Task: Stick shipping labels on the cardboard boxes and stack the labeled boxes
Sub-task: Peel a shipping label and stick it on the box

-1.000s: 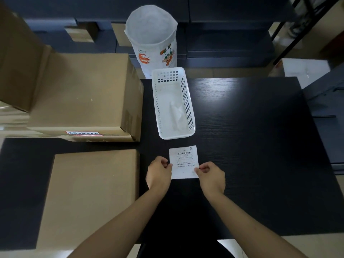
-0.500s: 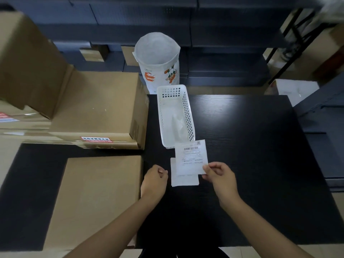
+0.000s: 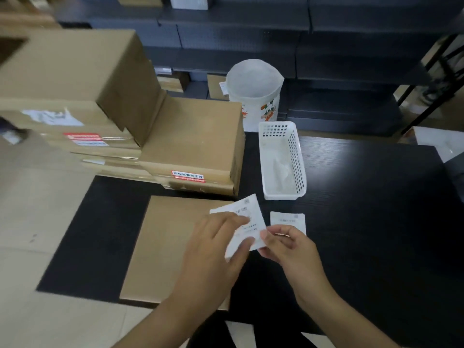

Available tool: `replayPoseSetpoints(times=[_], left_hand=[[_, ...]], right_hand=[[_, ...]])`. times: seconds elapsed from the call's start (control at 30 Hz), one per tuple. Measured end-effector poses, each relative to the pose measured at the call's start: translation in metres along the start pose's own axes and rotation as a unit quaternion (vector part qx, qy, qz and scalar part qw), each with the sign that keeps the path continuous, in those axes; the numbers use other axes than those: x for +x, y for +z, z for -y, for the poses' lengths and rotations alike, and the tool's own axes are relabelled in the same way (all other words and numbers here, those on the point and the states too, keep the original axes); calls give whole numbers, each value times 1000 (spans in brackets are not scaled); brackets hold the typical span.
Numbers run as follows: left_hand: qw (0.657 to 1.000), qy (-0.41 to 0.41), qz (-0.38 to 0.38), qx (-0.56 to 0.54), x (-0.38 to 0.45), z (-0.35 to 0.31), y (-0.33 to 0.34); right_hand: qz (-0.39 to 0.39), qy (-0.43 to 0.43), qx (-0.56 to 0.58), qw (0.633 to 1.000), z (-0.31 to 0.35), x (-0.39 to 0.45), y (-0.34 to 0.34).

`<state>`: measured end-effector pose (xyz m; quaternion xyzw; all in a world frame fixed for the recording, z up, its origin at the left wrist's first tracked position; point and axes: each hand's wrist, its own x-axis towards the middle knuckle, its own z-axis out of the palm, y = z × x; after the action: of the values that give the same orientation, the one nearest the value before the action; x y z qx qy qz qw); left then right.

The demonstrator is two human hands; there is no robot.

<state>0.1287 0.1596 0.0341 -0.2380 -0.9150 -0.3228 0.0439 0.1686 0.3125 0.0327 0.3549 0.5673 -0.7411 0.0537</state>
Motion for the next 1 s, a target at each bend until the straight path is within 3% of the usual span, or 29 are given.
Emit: replayPoseSetpoints(times=[0.1,0.23,0.3,0.57,1.0], left_hand=[[997,22,66,-40,-11,23,-21],[990,-34,56,-128,-30,72,-64],[992,-20,25,-124,-37,95,-82],[988,44,10,-146,-54,139,-120],[988,101,1,-117,-52,153,-124]], right_hand=[[70,30,54,996,-7,-19,45],[131,70,170,974,-23,-41,107],[135,64,205,967,-31,-49,135],[92,11,206,974,-51,-74,198],[64,-38,166,983,-39,-73,211]])
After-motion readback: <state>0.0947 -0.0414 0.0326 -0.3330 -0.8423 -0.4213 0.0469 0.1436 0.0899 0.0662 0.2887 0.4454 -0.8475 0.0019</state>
